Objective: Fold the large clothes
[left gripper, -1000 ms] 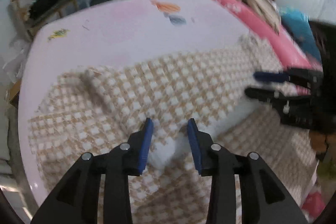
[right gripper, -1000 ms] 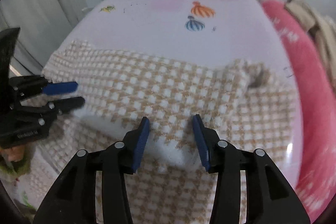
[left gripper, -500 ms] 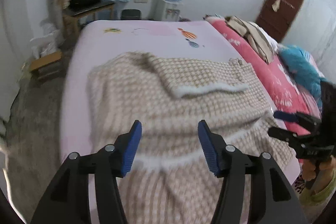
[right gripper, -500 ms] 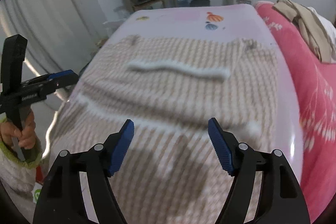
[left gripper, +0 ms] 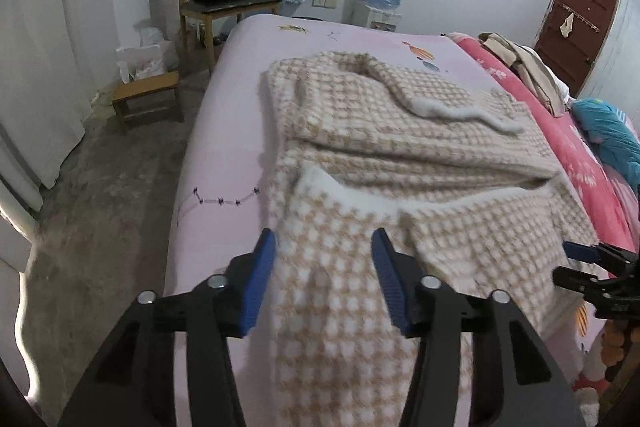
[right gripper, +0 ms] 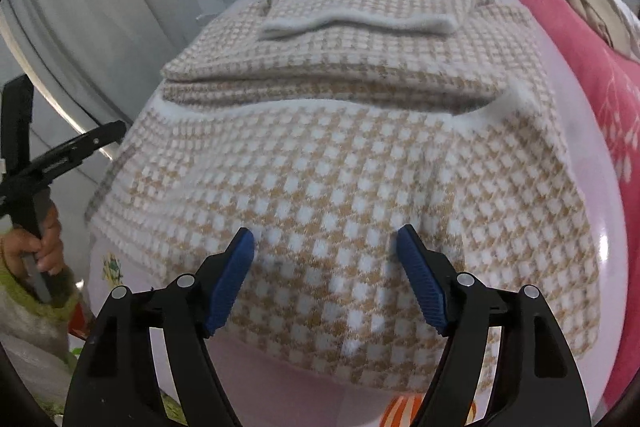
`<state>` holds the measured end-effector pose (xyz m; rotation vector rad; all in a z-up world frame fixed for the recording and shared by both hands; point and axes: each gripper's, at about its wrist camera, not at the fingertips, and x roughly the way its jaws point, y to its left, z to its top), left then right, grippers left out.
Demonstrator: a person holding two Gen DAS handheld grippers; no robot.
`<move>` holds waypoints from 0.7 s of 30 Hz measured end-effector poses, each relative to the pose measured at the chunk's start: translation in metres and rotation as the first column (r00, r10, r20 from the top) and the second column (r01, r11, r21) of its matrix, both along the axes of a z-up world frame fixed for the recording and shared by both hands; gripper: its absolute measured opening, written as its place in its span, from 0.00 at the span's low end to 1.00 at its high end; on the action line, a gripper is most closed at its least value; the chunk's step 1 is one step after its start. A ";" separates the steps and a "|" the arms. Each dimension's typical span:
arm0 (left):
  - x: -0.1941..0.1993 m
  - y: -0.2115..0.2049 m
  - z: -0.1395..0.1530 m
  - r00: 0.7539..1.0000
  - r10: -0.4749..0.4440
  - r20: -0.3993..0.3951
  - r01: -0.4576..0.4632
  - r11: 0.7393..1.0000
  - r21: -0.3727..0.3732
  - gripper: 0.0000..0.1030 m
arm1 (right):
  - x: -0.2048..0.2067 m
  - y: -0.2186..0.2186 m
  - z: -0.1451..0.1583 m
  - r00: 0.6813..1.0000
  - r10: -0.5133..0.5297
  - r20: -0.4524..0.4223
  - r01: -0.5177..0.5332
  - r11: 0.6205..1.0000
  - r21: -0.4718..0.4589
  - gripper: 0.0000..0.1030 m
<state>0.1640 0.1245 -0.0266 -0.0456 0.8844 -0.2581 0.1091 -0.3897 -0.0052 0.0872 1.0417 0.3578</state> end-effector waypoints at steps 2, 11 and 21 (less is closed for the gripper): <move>0.011 0.000 -0.008 1.000 -0.012 -0.014 0.012 1.000 0.002 0.40 | 0.002 0.000 -0.001 1.000 -0.009 -0.009 0.009 1.000 0.007 0.69; 0.031 0.010 -0.027 0.996 -0.028 -0.085 0.023 0.998 -0.058 0.32 | 0.003 -0.001 -0.003 1.000 -0.012 -0.017 0.012 1.000 0.000 0.70; 0.041 0.013 -0.026 0.986 -0.127 -0.105 0.109 0.980 -0.164 0.32 | 0.004 -0.001 -0.004 1.000 -0.015 -0.020 0.014 1.000 -0.010 0.71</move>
